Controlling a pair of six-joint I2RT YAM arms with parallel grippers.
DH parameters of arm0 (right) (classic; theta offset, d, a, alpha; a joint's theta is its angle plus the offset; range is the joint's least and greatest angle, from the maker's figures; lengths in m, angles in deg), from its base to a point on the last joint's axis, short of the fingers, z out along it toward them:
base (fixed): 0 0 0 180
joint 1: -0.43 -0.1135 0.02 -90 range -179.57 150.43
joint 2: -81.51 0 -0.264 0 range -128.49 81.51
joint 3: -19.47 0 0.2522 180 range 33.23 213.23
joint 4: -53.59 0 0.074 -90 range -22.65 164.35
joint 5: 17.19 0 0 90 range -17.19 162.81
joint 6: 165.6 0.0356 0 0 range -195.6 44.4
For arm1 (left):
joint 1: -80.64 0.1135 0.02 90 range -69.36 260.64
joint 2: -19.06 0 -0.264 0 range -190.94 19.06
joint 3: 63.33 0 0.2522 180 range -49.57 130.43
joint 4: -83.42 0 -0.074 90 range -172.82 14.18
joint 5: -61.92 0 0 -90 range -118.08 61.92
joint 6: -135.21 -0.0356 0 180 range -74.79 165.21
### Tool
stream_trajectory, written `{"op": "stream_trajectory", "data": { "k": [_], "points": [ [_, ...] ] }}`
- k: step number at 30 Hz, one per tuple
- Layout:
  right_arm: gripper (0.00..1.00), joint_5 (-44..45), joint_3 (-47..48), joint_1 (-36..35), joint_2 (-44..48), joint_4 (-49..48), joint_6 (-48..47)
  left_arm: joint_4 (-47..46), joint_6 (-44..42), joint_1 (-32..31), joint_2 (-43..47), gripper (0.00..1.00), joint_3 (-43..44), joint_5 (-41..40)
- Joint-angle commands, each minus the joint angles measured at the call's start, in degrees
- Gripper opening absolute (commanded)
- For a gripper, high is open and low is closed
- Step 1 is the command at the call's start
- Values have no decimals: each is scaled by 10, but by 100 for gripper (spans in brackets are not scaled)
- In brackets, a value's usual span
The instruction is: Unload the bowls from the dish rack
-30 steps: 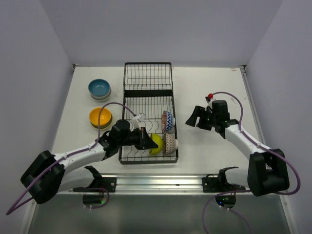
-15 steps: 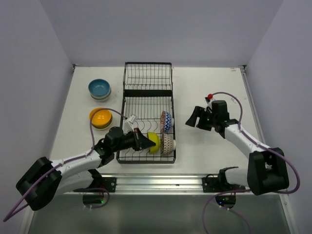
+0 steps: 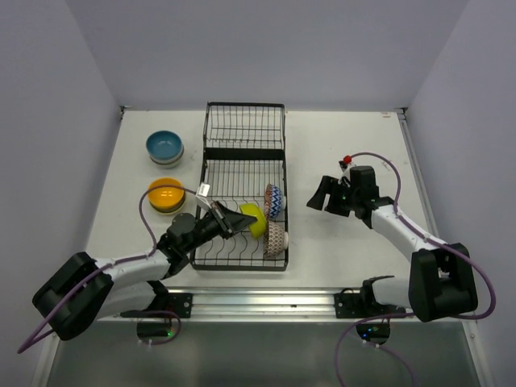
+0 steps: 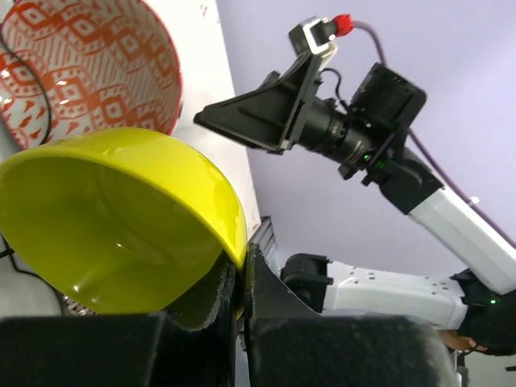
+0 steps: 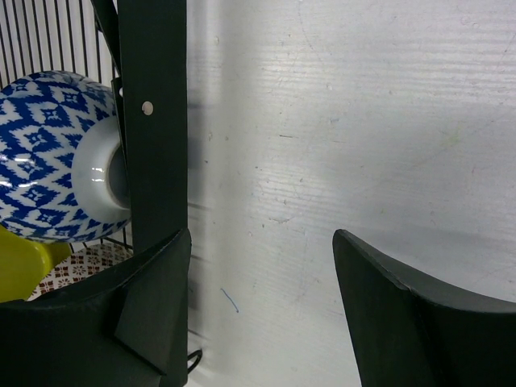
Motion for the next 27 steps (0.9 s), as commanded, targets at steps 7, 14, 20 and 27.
{"op": "stream_trajectory", "data": {
  "k": [7,14,20,27],
  "points": [
    [75,5,16,0,-1,-4,-8,68,-69,53,58,0,107,19],
    [75,5,14,0,1,-9,-7,586,-363,111,95,0,369,-92],
    [75,5,13,-1,5,-11,-6,852,-537,114,-1,0,522,-341],
    [75,0,9,0,7,-19,-2,917,-577,130,-81,0,490,-487]
  ]
}}
